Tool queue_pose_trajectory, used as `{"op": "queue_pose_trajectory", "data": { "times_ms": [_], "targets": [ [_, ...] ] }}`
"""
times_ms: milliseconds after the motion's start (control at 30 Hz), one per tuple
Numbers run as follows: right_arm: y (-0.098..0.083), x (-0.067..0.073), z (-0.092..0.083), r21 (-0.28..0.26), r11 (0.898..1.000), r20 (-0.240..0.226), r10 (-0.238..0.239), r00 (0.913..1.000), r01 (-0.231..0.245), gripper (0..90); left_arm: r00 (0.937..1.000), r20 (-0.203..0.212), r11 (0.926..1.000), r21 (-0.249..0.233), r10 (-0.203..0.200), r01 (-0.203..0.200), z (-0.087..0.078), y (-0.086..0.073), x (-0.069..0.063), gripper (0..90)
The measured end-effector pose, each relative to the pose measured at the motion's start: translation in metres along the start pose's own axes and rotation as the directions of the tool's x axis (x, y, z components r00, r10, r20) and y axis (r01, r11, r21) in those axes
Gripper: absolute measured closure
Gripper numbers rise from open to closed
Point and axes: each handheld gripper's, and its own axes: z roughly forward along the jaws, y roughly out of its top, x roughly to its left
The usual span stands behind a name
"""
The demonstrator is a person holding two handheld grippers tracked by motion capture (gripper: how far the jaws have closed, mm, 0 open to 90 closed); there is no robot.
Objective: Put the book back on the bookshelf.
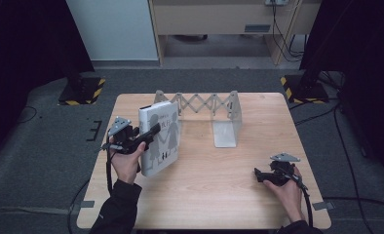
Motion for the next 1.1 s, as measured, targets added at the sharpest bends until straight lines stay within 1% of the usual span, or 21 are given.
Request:
{"op": "queue_pose_trajectory", "data": {
  "times_ms": [133,200,233,267,300,400,533,600,633,833,933,1033,1100],
  "targets": [
    [0.000,0.000,0.000,0.000,1.000,0.000,0.000,1.0000,0.000,4.8,0.9992,-0.034,0.9998,0.001,0.020,-0.020,0.011,0.005,0.002,52.2],
    [0.000,0.000,0.000,0.000,1.000,0.000,0.000,1.0000,0.000,4.8,0.9989,-0.042,0.9998,-0.003,0.020,-0.020,0.014,0.005,0.002,52.2],
    [0.000,0.000,0.000,0.000,1.000,0.000,0.000,1.0000,0.000,4.8,0.9984,-0.052,0.9997,-0.006,0.022,-0.022,0.018,0.007,0.003,52.2],
    [0.000,0.000,0.000,0.000,1.000,0.000,0.000,1.0000,0.000,4.8,0.9984,-0.052,0.9997,-0.006,0.022,-0.022,0.018,0.007,0.003,52.2],
    [0.000,0.000,0.000,0.000,1.000,0.000,0.000,1.0000,0.000,4.8,0.9980,-0.061,0.9998,-0.007,0.017,-0.017,0.023,0.008,0.004,52.2],
    [0.000,0.000,0.000,0.000,1.000,0.000,0.000,1.0000,0.000,4.8,0.9979,-0.065,0.9999,-0.013,0.008,-0.009,0.027,0.008,0.005,52.2],
    [0.000,0.000,0.000,0.000,1.000,0.000,0.000,1.0000,0.000,4.8,0.9967,-0.081,0.9998,-0.021,0.000,-0.001,0.037,0.010,0.009,52.2],
    [0.000,0.000,0.000,0.000,1.000,0.000,0.000,1.0000,0.000,4.8,0.9967,-0.081,0.9997,-0.022,-0.001,-0.001,0.038,0.009,0.010,52.2],
    [0.000,0.000,0.000,0.000,1.000,0.000,0.000,1.0000,0.000,4.8,0.9965,-0.083,0.9997,-0.021,-0.010,0.008,0.041,0.008,0.012,52.2],
    [0.000,0.000,0.000,0.000,1.000,0.000,0.000,1.0000,0.000,4.8,0.9947,-0.103,0.9998,-0.022,-0.005,0.002,0.049,0.009,0.015,52.2],
    [0.000,0.000,0.000,0.000,1.000,0.000,0.000,1.0000,0.000,4.8,0.9943,-0.106,0.9998,-0.021,0.000,-0.002,0.051,0.010,0.016,52.1],
    [0.000,0.000,0.000,0.000,1.000,0.000,0.000,1.0000,0.000,4.8,0.9942,-0.107,0.9993,-0.035,-0.012,0.008,0.055,0.011,0.018,52.1],
    [0.000,0.000,0.000,0.000,1.000,0.000,0.000,1.0000,0.000,4.7,0.9943,-0.106,0.9993,-0.035,-0.013,0.010,0.057,0.011,0.018,52.1]
  ]
}}
